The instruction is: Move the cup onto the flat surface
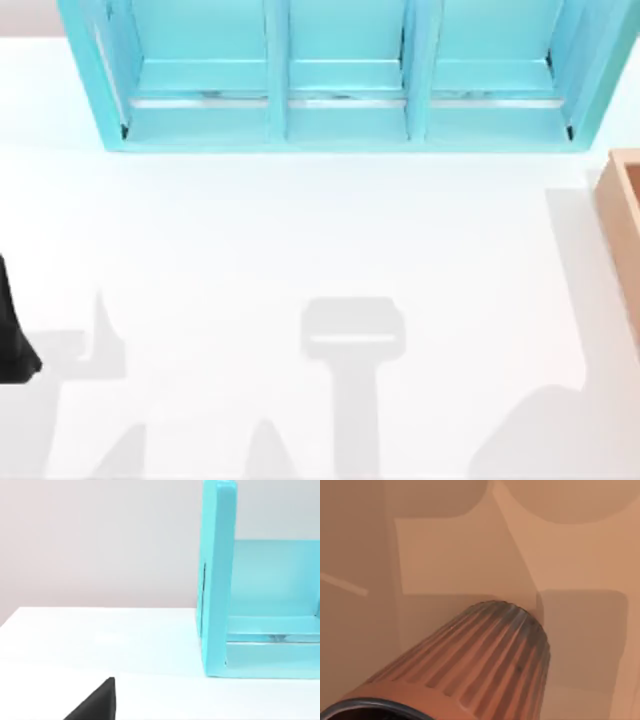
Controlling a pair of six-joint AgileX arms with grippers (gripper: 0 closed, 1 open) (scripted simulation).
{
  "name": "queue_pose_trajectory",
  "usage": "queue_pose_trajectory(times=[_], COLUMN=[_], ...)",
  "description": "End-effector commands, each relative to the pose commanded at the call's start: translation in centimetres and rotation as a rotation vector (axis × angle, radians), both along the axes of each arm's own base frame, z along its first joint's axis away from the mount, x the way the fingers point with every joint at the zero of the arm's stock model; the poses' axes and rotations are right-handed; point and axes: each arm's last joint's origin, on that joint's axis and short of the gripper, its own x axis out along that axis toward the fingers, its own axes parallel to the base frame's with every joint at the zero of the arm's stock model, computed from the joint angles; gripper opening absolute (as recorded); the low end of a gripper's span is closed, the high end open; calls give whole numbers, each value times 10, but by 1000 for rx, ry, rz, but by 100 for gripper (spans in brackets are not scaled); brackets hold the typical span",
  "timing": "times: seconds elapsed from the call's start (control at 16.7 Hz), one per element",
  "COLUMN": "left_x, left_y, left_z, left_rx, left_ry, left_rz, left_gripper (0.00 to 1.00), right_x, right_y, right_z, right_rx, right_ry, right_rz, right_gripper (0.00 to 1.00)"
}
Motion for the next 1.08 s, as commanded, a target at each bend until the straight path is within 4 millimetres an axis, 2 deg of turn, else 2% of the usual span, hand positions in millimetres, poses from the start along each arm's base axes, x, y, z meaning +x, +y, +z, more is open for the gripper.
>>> queue_pose_trajectory(times=[0.78, 1.08], left_x=[0, 0], left_y=[0, 0], left_z=[0, 0], left_rx=[0, 0], left_ry=[0, 0], left_rz=[0, 0], left_gripper=[100, 100], right_x=[0, 0], right_y=[0, 0], right_z=[0, 0], right_rx=[0, 0], right_ry=[0, 0], right_rz=[0, 0], right_gripper=[2, 0])
